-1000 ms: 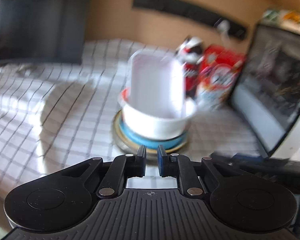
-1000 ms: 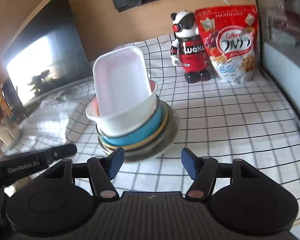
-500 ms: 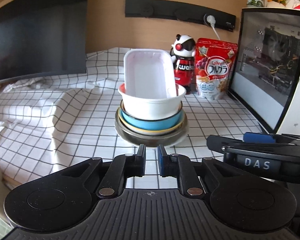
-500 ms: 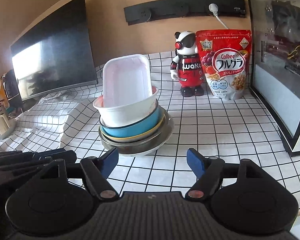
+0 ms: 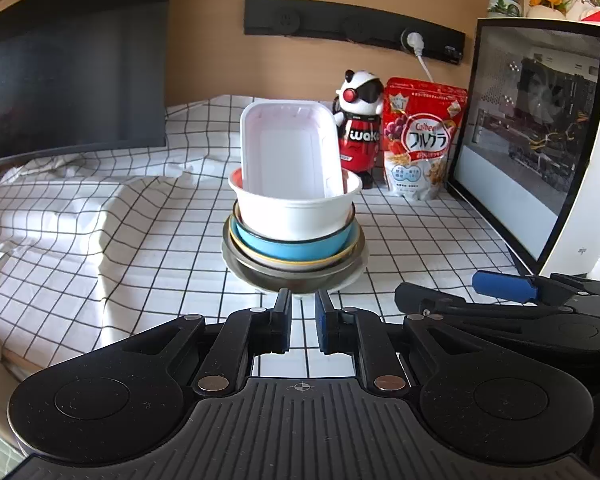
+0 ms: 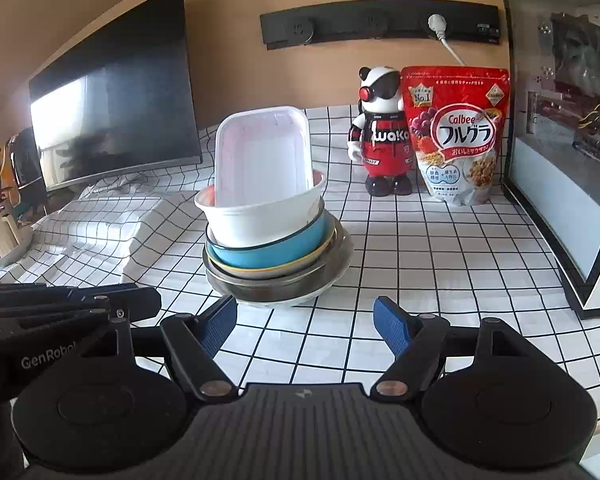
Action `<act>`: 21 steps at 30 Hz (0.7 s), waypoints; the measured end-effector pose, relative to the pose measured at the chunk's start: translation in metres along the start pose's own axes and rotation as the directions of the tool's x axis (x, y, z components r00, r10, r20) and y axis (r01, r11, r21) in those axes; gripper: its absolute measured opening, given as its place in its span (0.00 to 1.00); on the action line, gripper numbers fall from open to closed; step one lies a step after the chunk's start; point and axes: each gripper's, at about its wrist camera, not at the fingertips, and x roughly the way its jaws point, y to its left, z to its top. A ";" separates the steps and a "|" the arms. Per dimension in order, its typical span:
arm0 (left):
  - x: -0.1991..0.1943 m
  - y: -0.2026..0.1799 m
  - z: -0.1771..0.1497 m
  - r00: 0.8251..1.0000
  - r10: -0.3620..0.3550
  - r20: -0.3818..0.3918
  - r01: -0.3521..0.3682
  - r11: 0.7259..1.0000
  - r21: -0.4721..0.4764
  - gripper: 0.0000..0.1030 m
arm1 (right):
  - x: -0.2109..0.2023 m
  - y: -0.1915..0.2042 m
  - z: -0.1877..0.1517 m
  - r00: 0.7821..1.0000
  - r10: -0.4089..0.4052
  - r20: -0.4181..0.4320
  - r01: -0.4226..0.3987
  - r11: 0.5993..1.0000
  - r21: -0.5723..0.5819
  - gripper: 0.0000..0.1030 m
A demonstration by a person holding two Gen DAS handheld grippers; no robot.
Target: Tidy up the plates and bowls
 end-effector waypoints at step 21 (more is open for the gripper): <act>-0.002 0.000 -0.002 1.000 -0.004 -0.009 0.003 1.000 -0.015 0.15 | -0.003 -0.004 -0.001 1.000 0.000 -0.001 0.000 1.000 0.012 0.74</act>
